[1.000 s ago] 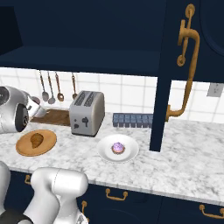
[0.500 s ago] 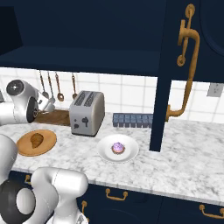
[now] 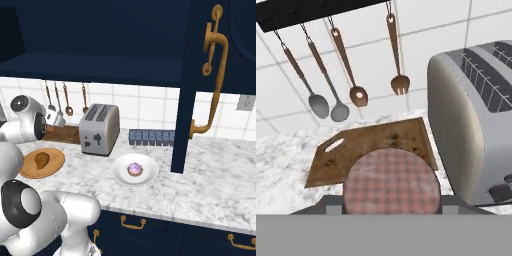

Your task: From the different types of pastries on the counter, select a croissant and place it on the cutting board. Then retrieve a jar of jam from the cabinet and place it alongside the croissant on the cutting board.

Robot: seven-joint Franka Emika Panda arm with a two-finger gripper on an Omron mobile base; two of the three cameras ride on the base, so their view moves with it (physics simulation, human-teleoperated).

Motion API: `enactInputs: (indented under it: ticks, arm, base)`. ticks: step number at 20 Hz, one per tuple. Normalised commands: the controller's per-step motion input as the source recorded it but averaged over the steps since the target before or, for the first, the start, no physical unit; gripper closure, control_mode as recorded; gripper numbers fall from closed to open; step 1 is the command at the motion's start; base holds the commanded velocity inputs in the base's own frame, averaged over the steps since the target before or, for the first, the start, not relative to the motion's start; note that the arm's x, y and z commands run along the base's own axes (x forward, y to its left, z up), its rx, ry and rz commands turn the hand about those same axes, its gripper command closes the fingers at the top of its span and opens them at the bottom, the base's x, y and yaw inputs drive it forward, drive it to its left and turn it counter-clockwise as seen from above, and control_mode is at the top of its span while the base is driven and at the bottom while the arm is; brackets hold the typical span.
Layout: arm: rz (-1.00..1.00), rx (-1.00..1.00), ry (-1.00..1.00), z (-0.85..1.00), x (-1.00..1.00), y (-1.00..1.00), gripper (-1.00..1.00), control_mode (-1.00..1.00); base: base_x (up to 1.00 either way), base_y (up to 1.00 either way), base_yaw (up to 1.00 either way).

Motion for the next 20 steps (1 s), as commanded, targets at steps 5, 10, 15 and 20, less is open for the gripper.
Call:
enactInputs:
  ticks: [5, 10, 15, 20]
  arm:
    - [0.0, -0.19, -0.14, -0.48, 0.21, 0.84, 1.0, -1.0]
    - [0.01, 0.0, 0.0, -0.16, 0.73, 0.5, 1.0, -1.0]
    - [0.0, 0.0, 0.02, -0.12, 0.05, 0.03, 1.0, -1.0]
    - [0.03, 0.07, 0.18, 0.03, 0.67, -0.06, 1.0, -1.0]
  base:
    - [0.0, 0.0, 0.0]
    - [0.0, 0.0, 0.0]
    - [0.0, 0.0, 0.0]
    - [0.0, 0.0, 0.0]
